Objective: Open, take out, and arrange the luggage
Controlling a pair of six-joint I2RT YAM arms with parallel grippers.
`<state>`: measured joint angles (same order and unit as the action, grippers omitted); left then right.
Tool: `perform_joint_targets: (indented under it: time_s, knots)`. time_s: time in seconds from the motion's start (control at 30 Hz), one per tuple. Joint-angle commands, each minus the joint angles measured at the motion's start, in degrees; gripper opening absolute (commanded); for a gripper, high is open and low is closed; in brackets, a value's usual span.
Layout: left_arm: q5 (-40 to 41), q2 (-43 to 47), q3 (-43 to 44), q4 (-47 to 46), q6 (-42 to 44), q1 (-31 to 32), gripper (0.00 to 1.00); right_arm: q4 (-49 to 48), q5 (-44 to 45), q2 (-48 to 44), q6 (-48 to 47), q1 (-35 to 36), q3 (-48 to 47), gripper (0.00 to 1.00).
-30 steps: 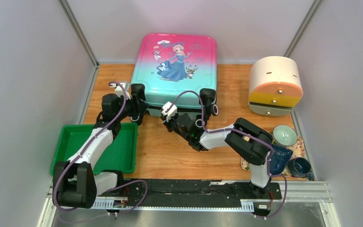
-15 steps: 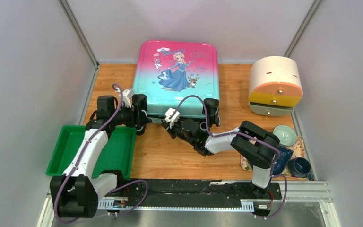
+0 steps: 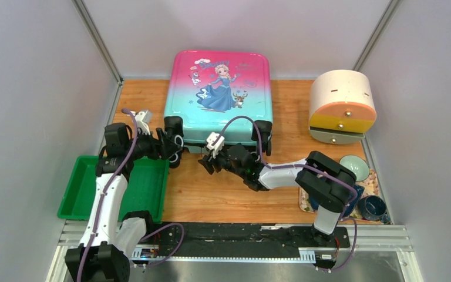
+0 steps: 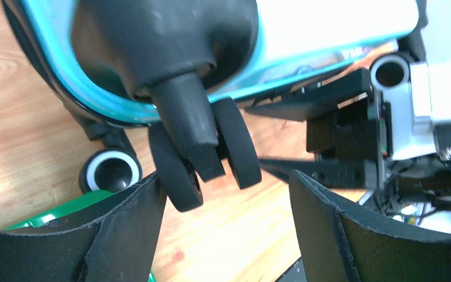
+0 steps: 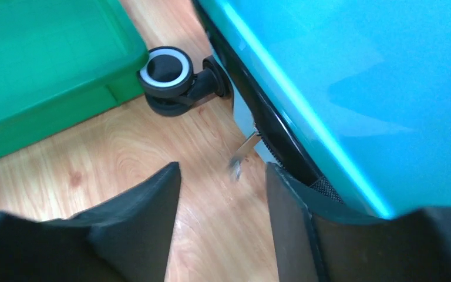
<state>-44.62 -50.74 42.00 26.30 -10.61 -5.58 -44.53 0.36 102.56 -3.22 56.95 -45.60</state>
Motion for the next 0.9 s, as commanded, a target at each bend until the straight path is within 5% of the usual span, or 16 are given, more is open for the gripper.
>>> perform_joint_targets:
  time_s: [0.0, 0.07, 0.23, 0.5, 0.7, 0.87]
  knots:
    - [-1.61, -0.14, 1.68, -8.55, -8.02, -2.06, 0.83, 13.03, -6.68, -9.12, 2.33, -1.48, -4.58, 0.74]
    - [0.06, -1.28, 3.61, -8.46, -8.72, -2.24, 0.83, 24.1, -7.91, -15.0, 2.61, -1.93, -4.84, 0.86]
    - [5.23, -1.38, 4.76, -11.27, -11.7, -3.02, 0.83, 51.84, -7.39, -26.7, 2.78, -3.77, -5.02, 0.88]
    - [7.79, -2.26, 4.85, -17.43, -17.24, -6.1, 0.83, 75.62, -10.82, -43.57, 5.25, -16.49, -13.36, 0.87]
    - [8.32, -0.24, 1.25, -18.66, -18.04, -7.69, 0.83, 92.4, 8.06, -42.2, 8.66, -19.68, -21.36, 0.9]
    - [8.5, 1.78, -0.6, -18.66, -16.9, -7.69, 0.83, 96.39, 8.88, -38.76, 13.85, -20.83, -23.3, 0.92]
